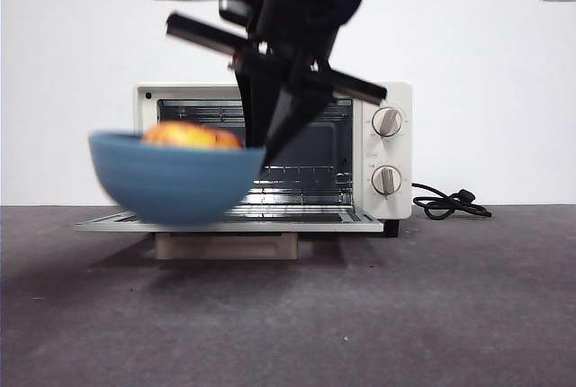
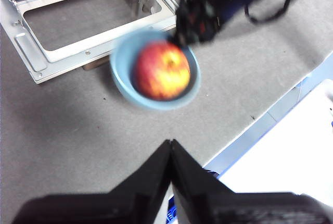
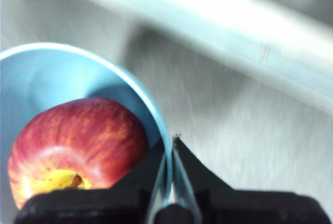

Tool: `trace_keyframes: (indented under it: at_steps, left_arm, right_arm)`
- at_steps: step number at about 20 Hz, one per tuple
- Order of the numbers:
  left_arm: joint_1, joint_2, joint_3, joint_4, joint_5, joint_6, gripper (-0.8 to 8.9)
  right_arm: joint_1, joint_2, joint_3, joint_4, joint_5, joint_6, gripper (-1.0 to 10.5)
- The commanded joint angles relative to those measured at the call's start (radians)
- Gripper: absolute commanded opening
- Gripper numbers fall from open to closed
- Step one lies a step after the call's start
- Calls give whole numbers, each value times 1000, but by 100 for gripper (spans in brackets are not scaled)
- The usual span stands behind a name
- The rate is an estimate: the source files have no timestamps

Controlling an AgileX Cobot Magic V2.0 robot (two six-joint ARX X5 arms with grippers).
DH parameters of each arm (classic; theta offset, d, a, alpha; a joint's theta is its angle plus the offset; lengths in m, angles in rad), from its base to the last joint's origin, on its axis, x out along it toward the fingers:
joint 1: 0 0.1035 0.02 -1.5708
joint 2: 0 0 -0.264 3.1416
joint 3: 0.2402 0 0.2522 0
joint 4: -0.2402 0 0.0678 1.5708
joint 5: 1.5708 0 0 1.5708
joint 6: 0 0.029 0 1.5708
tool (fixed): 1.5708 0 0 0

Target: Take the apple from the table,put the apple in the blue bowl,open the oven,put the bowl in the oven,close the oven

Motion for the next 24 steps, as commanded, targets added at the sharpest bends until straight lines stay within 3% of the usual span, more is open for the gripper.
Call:
trace_keyframes:
  at_steps: [1, 4, 8, 11, 16, 24]
  left_arm:
    - [-3, -3, -6, 2, 5, -1, -5]
    - [-3, -1, -6, 5, 7, -14, -5]
    - [-3, 19, -6, 14, 7, -14, -5]
    - [-3, 29, -6, 10, 7, -11, -5]
    - [-3, 33, -6, 10, 6, -1, -5]
    - [-2, 32, -6, 5, 7, 5, -5]
  right_arm:
    - [-68, 13, 74, 9, -8, 2, -12]
    - [-149, 80, 217, -34, -58, 4, -12]
    - [-211, 248, 476, -154, -56, 3, -12]
    - [-246, 345, 603, -174, -57, 68, -12]
    - [-309, 407, 640, -167, -90, 156, -12]
    - [-344, 408, 640, -145, -17, 241, -11]
